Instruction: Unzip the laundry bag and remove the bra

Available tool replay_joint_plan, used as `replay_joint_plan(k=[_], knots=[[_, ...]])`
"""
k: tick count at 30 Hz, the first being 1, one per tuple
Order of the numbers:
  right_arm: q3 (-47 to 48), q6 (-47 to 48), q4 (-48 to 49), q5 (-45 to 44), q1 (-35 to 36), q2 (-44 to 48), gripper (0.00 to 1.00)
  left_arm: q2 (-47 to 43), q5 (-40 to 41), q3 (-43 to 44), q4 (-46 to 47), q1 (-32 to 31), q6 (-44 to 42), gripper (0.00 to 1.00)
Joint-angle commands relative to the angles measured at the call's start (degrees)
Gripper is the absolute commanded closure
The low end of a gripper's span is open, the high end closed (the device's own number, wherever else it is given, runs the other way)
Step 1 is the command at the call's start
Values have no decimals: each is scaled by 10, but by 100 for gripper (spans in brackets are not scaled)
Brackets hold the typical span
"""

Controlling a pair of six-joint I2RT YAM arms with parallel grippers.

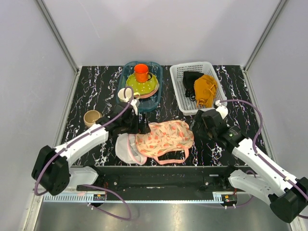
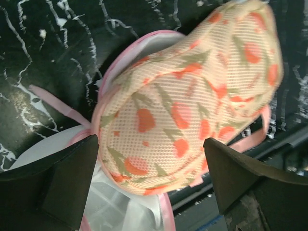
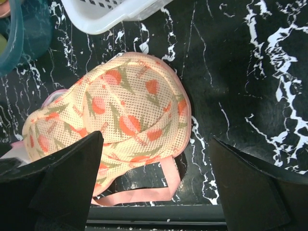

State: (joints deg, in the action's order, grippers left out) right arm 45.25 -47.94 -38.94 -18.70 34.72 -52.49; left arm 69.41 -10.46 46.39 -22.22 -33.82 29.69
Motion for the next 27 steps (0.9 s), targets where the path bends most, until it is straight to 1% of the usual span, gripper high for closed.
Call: replay_joint_plan(k=[1,2,3,4,6,9,10,11,12,14,15,16,17,19,21,26,27], knots=[[-2,-18,38,27,0,11,0,10,102,9,29,-36,6,7],[-3,-19,40,28,0,8,0,16,102,12,25,-36,5,7],[-2,-20,41,27,0,0,0,32,125,13,27,-36,5,7],[-1,-22,44,30,0,-6,0,44,131,13,31,-36,4,7],[4,-22,50,38,0,-26,0,77,144,12,51,-36,8,8],[4,-19,63,48,-1,-44,0,106,129,-9,102,-36,24,11],[2,-18,65,45,0,-46,0,122,126,-10,108,-36,28,14],[1,-17,66,42,0,-49,0,130,121,-10,117,-36,36,26],[-2,-15,67,42,0,-50,0,134,115,-8,116,-36,36,41],[-10,-20,67,38,-1,-51,0,118,116,-3,111,-37,37,66],[-24,-23,67,36,-4,-51,0,107,127,-1,105,-37,38,89],[-31,-29,66,35,-9,-52,0,93,136,2,97,-37,35,96],[-39,-33,67,36,-13,-54,0,70,142,14,79,-37,27,100],[-67,-42,80,48,-32,-60,0,51,148,26,62,-37,14,100],[-95,-53,98,62,-40,-74,0,44,135,43,43,-37,-1,100],[-141,-71,224,179,-40,-125,0,51,106,48,46,-37,-3,100],[-161,-79,270,191,-40,-129,0,53,94,48,47,-37,-1,100]])
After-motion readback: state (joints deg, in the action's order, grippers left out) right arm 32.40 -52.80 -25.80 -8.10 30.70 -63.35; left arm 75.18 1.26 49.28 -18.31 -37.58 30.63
